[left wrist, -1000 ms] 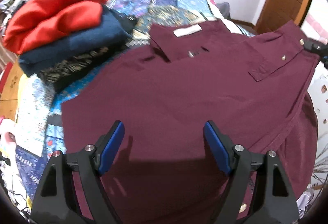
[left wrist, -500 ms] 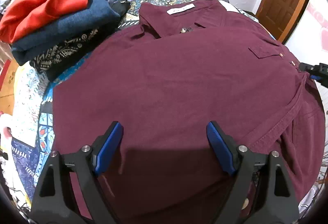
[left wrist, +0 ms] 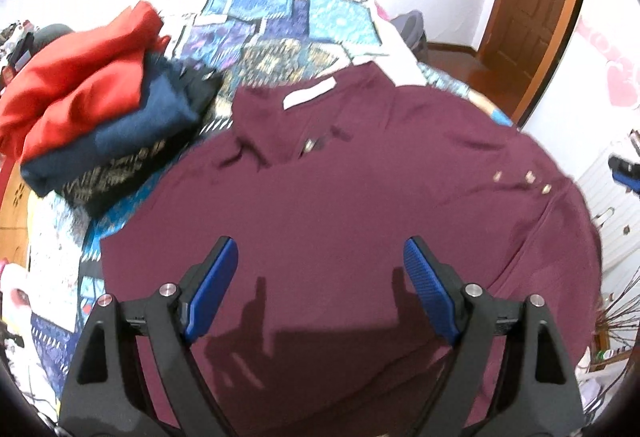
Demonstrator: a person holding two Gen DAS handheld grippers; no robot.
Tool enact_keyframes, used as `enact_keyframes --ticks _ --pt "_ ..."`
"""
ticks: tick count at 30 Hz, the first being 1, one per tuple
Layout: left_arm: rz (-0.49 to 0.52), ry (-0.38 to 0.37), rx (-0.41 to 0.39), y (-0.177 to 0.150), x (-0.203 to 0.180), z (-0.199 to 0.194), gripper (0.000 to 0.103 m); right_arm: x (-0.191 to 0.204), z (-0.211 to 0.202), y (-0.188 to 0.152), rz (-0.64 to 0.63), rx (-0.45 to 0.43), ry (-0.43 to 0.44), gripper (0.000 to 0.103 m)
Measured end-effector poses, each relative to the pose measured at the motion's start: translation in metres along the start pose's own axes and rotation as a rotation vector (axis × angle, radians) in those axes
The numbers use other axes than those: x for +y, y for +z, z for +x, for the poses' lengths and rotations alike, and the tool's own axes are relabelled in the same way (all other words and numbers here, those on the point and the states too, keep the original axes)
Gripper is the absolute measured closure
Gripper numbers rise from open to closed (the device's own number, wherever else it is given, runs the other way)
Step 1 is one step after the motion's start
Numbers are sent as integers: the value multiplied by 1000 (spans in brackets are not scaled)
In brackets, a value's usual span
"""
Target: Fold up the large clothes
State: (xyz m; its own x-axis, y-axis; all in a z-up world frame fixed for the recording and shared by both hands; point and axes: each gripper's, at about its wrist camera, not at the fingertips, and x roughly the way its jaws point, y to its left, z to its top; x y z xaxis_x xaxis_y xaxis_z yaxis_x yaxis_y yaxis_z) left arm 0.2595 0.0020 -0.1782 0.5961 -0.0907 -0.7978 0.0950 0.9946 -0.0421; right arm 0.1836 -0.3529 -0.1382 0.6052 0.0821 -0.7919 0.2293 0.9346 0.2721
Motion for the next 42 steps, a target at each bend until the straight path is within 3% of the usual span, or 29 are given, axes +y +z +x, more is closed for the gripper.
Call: enact_keyframes --ticks 5,10,16,19,22,28,30,35,42 --pt "1 -12 -36 19 -15 0 18 -38 -9 -2 95 -28 -76 64" --pt "-7 -41 -28 27 -26 7 18 -69 3 -14 198 21 -86 64" --pt "0 -56 7 24 -36 20 18 -96 35 -38 335 141 -11 64" --pt "3 -56 21 20 -38 25 18 -108 58 -48 425 205 72 62" --pt "-2 -55 29 17 -37 26 18 -114 65 -47 484 185 107 55" --pt "-26 -54 44 13 -31 31 18 -120 88 -37 548 194 128 55" --pt "-27 -52 47 13 -29 32 18 -120 92 -35 558 194 118 58" --pt "-22 -38 30 13 -26 27 18 -112 88 -25 538 157 61 92" --pt "-20 -24 -4 15 -19 15 18 -54 25 7 309 -40 22 94"
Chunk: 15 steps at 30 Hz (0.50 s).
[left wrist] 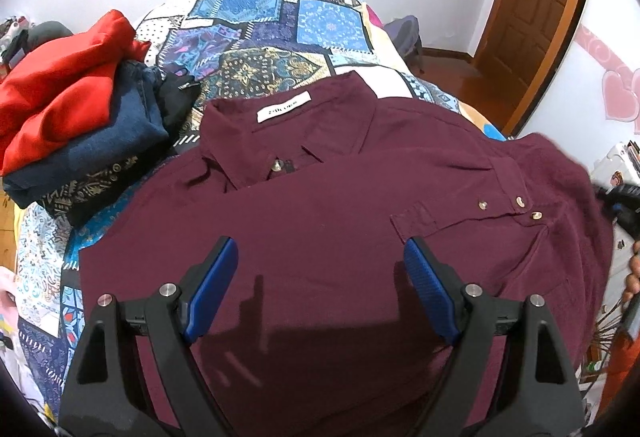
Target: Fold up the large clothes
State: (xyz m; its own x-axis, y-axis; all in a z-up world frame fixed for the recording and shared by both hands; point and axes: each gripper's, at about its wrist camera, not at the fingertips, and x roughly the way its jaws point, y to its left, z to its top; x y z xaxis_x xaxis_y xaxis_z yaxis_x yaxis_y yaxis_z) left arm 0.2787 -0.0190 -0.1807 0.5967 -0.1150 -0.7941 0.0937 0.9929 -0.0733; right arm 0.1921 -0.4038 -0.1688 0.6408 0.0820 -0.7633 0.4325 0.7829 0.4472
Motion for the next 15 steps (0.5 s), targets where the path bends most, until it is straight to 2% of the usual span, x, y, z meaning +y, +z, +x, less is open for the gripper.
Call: enact_keyframes --ticks 4,8,11,15 --pt "-14 -7 -17 -1 6 -7 18 53 -38 3 -156 -96 58 94" --pt "-16 -9 -34 -3 11 -15 18 109 -66 -6 -324 -151 137 94" --pt "-18 -10 -43 -6 16 -20 18 138 -69 -23 -435 -139 178 94" --pt "-23 -20 -40 -12 22 -24 18 151 -47 -51 -523 -39 199 94"
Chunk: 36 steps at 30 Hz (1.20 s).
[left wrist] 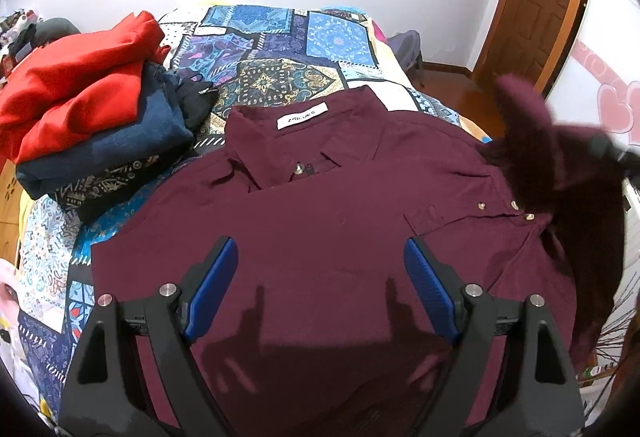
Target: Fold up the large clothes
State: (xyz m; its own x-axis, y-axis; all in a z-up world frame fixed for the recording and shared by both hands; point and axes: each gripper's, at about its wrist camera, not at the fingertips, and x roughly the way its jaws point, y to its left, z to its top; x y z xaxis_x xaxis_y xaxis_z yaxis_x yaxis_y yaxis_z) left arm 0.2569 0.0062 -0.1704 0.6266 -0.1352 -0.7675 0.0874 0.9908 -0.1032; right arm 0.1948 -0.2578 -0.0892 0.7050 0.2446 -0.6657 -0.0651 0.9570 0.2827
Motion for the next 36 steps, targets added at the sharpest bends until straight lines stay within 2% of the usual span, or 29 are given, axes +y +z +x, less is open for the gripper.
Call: enact_keyframes --ticks 5,8,10,12,15,17,21,28,33,36 --pt "5 -11 13 -9 2 -3 18 11 51 -40 -28 209 20 92" --pt "17 -8 9 -13 0 -6 18 14 67 -60 -33 287 -9 90" --pt "27 -1 1 -14 -3 -9 18 16 64 -62 -36 284 -23 90" --pt "35 -1 -6 -14 -5 -11 18 15 59 -58 -32 290 -20 84" --pt "39 -5 -19 -12 -7 -15 18 12 52 -50 5 304 7 65" --pt "47 -1 -31 -10 -10 -18 18 8 41 -47 20 289 1 48" --pt "60 -5 -45 -6 -15 -22 18 -5 20 -39 52 222 -22 43" --pt "89 -6 -58 1 -30 -21 18 -55 -1 -32 231 132 -55 41" --pt "113 -5 -42 3 -41 -12 18 -104 13 -42 439 142 -71 40" --pt "123 -8 -29 3 -46 -7 18 -128 26 -52 558 168 -52 40"
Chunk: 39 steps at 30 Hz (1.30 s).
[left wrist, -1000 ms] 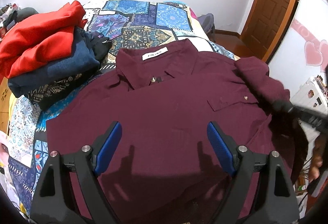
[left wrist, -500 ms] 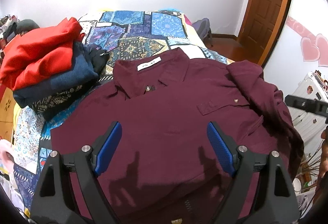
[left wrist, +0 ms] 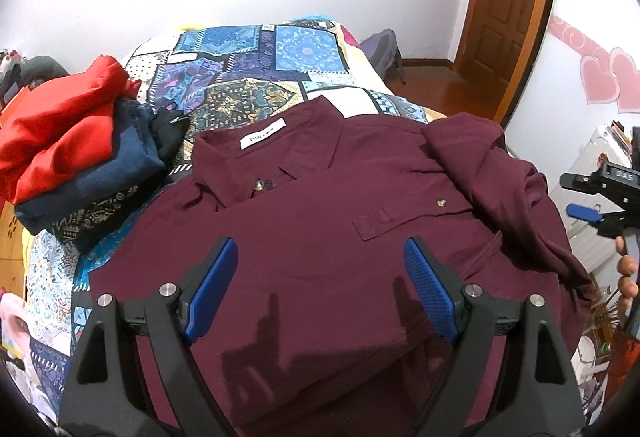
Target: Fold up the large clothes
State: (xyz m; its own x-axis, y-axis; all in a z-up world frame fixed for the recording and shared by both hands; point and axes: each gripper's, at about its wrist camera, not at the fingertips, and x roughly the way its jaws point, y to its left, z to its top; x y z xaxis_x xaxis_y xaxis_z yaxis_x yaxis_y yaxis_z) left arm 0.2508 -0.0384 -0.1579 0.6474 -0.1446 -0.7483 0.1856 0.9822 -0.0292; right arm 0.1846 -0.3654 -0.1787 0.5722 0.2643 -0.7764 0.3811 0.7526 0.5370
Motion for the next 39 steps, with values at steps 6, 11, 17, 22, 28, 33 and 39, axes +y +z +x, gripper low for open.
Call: enact_keyframes --ticks 6,11,17,22,28,33,39 --pt "4 3 24 0 -3 9 18 -39 35 13 206 62 64 40" --pt "-14 12 33 0 3 14 18 -43 48 27 254 44 77 39" --pt "-32 19 32 0 11 14 18 -38 57 39 202 27 -3 80" --pt "-30 36 12 0 16 8 18 -28 40 45 158 -41 -10 94" --pt "-49 34 -12 -1 25 -2 18 29 -6 49 -14 -175 19 96" --pt "-77 31 -45 -4 37 -15 18 98 -39 40 -201 -249 99 96" --pt "-125 47 -85 -12 66 -35 18 173 -48 5 -386 -227 215 96"
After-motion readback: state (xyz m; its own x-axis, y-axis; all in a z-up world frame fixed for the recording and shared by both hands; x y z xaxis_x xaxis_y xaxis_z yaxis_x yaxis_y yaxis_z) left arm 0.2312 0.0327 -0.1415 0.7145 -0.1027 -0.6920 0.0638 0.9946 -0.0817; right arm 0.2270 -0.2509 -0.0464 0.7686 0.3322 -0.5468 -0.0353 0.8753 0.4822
